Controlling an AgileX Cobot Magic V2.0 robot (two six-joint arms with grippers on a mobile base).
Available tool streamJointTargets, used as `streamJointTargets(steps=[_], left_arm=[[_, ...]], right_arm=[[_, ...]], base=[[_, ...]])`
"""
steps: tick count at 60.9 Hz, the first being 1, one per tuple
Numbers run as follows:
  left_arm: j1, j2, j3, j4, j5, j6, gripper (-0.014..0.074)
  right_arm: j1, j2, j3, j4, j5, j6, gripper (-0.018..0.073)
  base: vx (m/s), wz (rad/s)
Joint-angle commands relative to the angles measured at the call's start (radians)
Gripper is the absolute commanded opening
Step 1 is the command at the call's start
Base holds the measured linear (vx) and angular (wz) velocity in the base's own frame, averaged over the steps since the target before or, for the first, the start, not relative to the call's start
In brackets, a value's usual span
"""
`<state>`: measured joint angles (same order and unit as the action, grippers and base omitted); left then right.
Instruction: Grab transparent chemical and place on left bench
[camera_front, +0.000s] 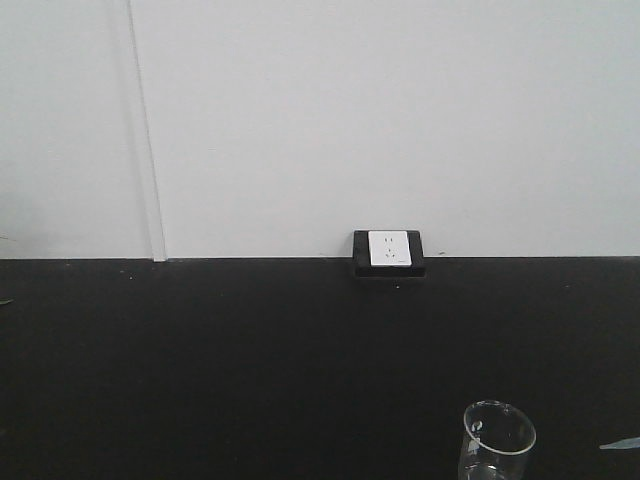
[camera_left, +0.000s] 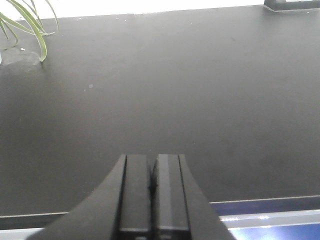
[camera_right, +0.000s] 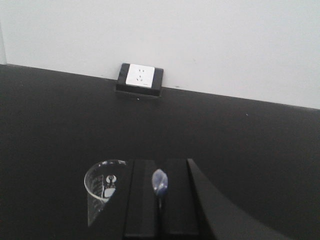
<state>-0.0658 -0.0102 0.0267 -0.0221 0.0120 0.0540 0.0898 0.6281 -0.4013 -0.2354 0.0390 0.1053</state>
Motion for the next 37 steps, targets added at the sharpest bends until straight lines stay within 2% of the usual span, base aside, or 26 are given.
streamJointTargets(steps=[1, 17, 37], left_arm=[[-0.002, -0.019, 0.016, -0.001, -0.078, -0.008, -0.0003], [-0.002, -0.019, 0.016, -0.001, -0.078, -0.008, -0.0003], [-0.002, -0.019, 0.016, -0.001, -0.078, -0.008, -0.0003]], right_arm=[[-0.002, -0.037, -0.026, -0.003, -0.013, 0.0, -0.0008], [-0.002, -0.052, -0.026, 0.001, 0.084, 0.001, -0.0008], [-0.002, -0.052, -0.026, 0.001, 0.092, 0.001, -0.0008]], base=[[0.0, 0.0], [0.0, 0.0], [0.0, 0.0]])
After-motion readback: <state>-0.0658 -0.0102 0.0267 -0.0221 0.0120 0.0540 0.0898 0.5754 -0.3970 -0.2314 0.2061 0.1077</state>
